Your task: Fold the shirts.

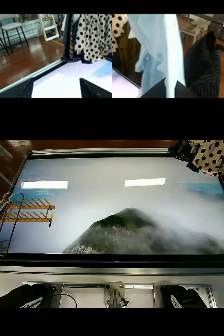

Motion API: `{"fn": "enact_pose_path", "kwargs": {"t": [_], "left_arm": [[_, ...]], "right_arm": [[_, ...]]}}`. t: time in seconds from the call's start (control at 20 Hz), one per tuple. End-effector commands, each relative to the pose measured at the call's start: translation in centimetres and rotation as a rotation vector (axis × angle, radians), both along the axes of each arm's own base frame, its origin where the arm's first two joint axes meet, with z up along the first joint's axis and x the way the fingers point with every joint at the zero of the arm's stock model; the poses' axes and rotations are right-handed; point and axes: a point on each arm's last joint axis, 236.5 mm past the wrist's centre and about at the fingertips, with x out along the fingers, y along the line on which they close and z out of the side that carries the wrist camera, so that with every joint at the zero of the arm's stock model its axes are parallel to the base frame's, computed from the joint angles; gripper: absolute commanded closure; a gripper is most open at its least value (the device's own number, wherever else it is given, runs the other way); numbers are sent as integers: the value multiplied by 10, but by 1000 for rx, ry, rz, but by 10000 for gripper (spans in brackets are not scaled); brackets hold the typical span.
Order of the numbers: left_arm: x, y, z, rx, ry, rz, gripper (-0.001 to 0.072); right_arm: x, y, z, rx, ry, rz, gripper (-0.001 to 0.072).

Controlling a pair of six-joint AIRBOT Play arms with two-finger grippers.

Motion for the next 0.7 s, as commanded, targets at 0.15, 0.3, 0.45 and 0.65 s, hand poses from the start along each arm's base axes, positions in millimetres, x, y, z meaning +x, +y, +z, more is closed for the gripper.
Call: {"fn": "enact_pose_path", "kwargs": {"t": [0.15, 0.3, 0.45, 0.65], "left_arm": [[0, 0, 0, 1, 0, 1, 0], [0, 0, -1, 2, 1, 1, 0], [0, 0, -1, 2, 1, 1, 0], [0, 0, -6, 15, 18, -2, 0]], "right_arm": [[105, 29, 30, -118, -12, 79, 649], [159, 42, 34, -142, -36, 92, 649], [217, 57, 16, -131, 3, 117, 649], [268, 53, -7, -98, 5, 86, 649]]}}
